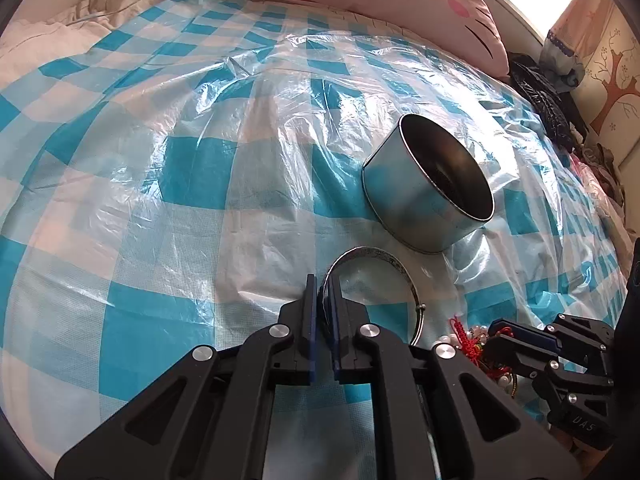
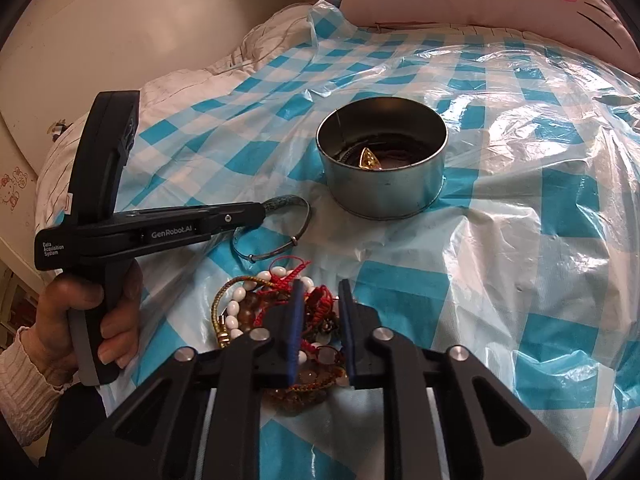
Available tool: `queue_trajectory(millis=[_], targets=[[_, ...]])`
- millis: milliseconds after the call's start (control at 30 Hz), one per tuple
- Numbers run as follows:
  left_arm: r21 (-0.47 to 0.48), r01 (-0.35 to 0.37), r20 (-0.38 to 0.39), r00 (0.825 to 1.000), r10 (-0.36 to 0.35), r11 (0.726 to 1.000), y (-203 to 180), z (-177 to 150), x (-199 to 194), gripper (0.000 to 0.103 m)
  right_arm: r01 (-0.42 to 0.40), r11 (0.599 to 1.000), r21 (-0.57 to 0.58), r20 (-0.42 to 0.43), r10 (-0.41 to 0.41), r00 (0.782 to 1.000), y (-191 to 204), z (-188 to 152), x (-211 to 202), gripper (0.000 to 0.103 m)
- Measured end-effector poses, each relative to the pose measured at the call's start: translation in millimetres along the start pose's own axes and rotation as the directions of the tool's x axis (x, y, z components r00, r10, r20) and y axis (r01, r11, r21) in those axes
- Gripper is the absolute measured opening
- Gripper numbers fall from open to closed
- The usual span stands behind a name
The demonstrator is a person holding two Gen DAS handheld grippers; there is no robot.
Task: Organize jewelry
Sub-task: 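Grasp and lift a red string bracelet with the right gripper while the left holds the bangle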
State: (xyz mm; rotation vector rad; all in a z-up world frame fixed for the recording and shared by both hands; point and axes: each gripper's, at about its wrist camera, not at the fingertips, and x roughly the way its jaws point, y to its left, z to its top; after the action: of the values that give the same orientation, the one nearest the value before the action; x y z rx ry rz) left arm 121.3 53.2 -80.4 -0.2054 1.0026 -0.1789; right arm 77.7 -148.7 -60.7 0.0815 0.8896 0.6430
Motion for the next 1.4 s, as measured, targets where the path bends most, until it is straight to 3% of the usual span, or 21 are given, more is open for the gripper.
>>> queue_trajectory(millis=[167, 333, 400, 500, 700, 1100, 1400], targets=[[-0.002, 0.002, -0.003, 1.0, -0.002, 1.0, 2, 0, 2, 0.006, -0.058, 0.997, 0.044, 0.072, 0.055, 0.996, -4, 3, -19, 0.006], [0.0, 0.0, -0.005, 1.0, 0.0, 1.0, 2, -1, 4, 0.006, -0.177, 0.979, 0.102, 0.25, 0.147, 0.957, -13, 3, -58, 0.006], [0.002, -0.001, -0.006, 1.0, 0.001, 1.0, 2, -2, 5, 0.006, -0.175, 0.978, 0.118, 0.281, 0.136, 0.95, -15, 4, -65, 0.006], [0.008, -0.004, -0.004, 1.0, 0.004, 1.0, 2, -2, 5, 0.006, -0.175, 0.973, 0.152, 0.272, 0.129, 0.954, -21, 4, -64, 0.006], [0.035, -0.03, 0.017, 0.999, 0.03, 0.999, -4, -4, 3, 0.006, -0.064, 0.982, 0.179, 0.25, 0.018, 0.968, -29, 5, -61, 0.006], [0.038, -0.013, 0.099, 0.995, 0.009, 0.999, -7, -5, -23, 0.006, -0.004, 0.979, 0.203, 0.246, -0.047, 0.968, -41, 0, -58, 0.006], [0.062, -0.015, 0.108, 0.994, 0.008, 0.998, -17, -7, -31, 0.006, 0.006, 0.982, 0.187, 0.263, -0.056, 0.963, -38, 0, -60, 0.006]])
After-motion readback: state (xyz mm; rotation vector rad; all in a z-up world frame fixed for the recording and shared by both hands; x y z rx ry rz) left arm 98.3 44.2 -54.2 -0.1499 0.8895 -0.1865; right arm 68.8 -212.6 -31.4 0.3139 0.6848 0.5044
